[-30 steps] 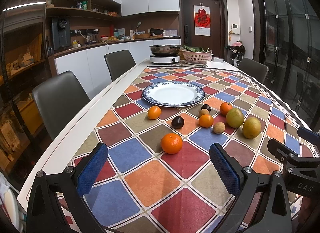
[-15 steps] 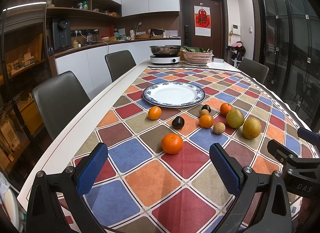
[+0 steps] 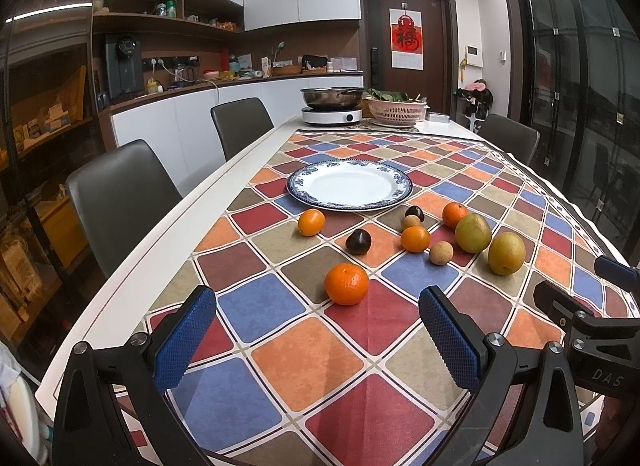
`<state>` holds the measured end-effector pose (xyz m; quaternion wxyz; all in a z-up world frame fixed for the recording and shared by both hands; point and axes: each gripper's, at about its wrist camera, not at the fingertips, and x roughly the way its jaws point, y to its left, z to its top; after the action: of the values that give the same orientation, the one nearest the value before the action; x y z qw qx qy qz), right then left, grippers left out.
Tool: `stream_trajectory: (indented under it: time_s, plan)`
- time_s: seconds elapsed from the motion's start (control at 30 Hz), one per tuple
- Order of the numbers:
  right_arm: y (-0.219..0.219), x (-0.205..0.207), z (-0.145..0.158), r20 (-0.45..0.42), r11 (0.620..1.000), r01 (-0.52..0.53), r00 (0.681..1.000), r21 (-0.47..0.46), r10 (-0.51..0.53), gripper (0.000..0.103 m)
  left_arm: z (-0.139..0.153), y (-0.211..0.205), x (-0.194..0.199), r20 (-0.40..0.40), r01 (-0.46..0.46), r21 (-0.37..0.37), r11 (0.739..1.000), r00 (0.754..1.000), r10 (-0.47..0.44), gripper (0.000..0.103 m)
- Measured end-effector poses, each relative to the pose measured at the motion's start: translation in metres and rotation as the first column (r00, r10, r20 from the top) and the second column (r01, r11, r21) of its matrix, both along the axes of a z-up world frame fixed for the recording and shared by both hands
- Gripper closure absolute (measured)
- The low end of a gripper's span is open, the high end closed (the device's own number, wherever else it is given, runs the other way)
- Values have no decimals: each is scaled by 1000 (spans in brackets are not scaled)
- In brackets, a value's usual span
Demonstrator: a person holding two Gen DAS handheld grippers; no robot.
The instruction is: Organize fruits
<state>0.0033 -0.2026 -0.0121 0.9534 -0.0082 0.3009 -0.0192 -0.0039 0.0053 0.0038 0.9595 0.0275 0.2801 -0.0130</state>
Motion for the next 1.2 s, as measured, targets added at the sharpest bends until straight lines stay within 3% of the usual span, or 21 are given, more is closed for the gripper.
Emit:
stream_trajectory:
  time_s: [0.47,0.77,1.2]
  plan:
    - [-2,23,-15,-70,999,-33,997,-11,32,1,-14,-8,25,-61,12,27,1000,998,-11,1]
    - [-9,60,-22,-132,999,-34,991,7,35,1,-28,-12,56,-160,39,35,999,987,-33,15]
    - [-14,100,-33,-224,999,-51,973,-4,49,5,-47,-23,95,-274,104,29,994,957,-92,27]
